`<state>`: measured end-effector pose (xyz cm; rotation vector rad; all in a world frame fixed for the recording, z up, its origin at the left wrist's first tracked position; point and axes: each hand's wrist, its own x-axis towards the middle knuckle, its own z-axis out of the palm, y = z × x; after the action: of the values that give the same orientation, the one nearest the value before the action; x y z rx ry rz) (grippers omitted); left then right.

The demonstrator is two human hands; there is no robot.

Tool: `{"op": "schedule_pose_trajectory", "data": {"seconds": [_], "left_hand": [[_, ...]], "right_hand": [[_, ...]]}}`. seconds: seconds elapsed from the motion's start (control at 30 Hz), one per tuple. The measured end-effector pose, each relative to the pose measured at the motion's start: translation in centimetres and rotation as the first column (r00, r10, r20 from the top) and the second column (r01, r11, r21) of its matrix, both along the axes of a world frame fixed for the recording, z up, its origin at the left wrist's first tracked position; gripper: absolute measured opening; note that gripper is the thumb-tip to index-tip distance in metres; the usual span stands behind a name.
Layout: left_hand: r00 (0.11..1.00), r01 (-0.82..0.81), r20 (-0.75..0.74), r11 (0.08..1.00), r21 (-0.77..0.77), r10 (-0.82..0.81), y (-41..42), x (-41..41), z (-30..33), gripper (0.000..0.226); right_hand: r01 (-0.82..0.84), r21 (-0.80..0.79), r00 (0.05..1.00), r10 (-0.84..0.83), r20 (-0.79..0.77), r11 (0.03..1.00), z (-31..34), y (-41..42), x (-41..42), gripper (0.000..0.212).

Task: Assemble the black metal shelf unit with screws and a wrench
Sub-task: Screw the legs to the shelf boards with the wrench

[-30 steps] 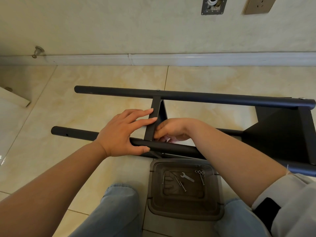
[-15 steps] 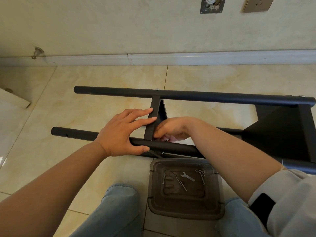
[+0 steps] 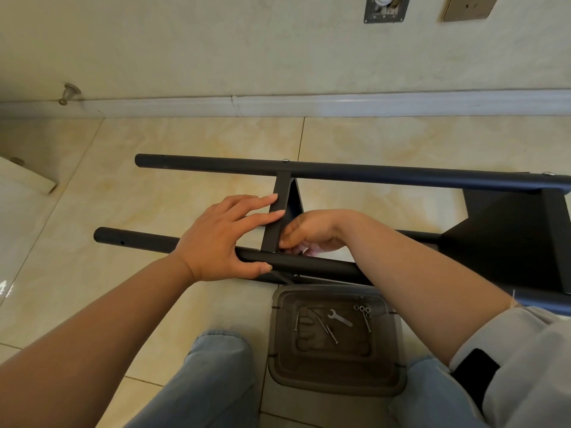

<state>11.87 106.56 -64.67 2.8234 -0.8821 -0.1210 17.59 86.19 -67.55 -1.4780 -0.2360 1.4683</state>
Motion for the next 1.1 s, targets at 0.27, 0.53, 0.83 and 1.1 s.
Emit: {"op": "schedule_pose_trajectory", "data": {"seconds": [0.27, 0.53, 0.83, 1.1], "left_hand": [[1.0, 0.005, 0.007, 1.0, -0.003, -0.005, -0.01, -0.03, 0.08, 0.078], [1.0, 0.008, 0.007, 1.0, -0.01, -0.008, -0.03, 0.03, 0.06, 0.078], [1.0, 0.013, 0.017, 1.0, 0.0, -0.013, 0.09, 0.03, -0.09, 0.08], [1.0, 0.012, 0.009, 1.0, 0.005, -0.012, 0.11, 0.03, -0.09, 0.081]], "right_hand": [[0.02, 0.025, 1.0, -0.02, -0.002, 0.999, -0.14, 0.04, 0.02, 0.015], [-0.006, 0.032, 0.998, 0.008, -0.057, 0.999, 0.08, -0.01, -0.03, 0.018], [-0.047, 0.005, 0.997, 0.047, -0.057, 0.999, -0.43, 0.42, 0.09, 0.022], [-0.01, 0.037, 0.997, 0.012, -0.073, 0.999, -0.47, 0.18, 0.2, 0.019]]}}
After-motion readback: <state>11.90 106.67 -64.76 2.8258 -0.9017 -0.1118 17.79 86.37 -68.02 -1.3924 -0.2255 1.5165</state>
